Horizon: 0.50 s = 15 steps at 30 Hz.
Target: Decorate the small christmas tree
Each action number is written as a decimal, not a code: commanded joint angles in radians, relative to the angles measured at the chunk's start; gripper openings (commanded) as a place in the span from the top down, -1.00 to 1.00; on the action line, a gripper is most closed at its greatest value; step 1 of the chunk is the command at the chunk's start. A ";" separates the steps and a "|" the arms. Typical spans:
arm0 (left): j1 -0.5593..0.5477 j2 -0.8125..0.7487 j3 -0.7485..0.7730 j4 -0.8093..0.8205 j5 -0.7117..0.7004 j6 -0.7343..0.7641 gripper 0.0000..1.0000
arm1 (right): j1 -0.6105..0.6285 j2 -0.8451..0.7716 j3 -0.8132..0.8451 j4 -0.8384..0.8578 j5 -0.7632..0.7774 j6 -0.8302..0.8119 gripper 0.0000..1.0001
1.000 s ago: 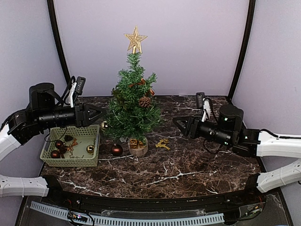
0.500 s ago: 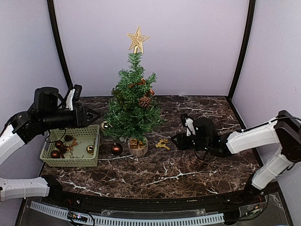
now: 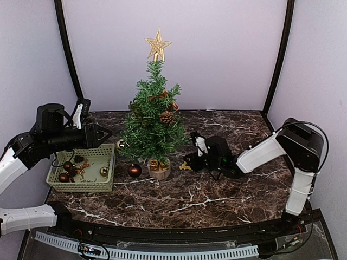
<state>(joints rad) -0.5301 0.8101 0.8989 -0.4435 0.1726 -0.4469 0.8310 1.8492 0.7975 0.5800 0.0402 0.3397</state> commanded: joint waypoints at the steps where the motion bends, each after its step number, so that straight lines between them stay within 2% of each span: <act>1: 0.007 -0.031 -0.019 0.021 -0.063 0.030 -0.05 | 0.000 0.062 0.063 0.059 0.033 -0.048 0.44; 12: 0.007 -0.033 -0.026 0.024 -0.053 0.045 -0.05 | 0.018 0.175 0.146 0.031 0.067 -0.086 0.52; 15: 0.007 -0.032 -0.025 0.023 -0.049 0.044 -0.05 | 0.031 0.195 0.171 0.006 0.109 -0.105 0.59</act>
<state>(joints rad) -0.5301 0.7887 0.8841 -0.4416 0.1246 -0.4175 0.8413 2.0205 0.9226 0.5842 0.0910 0.2695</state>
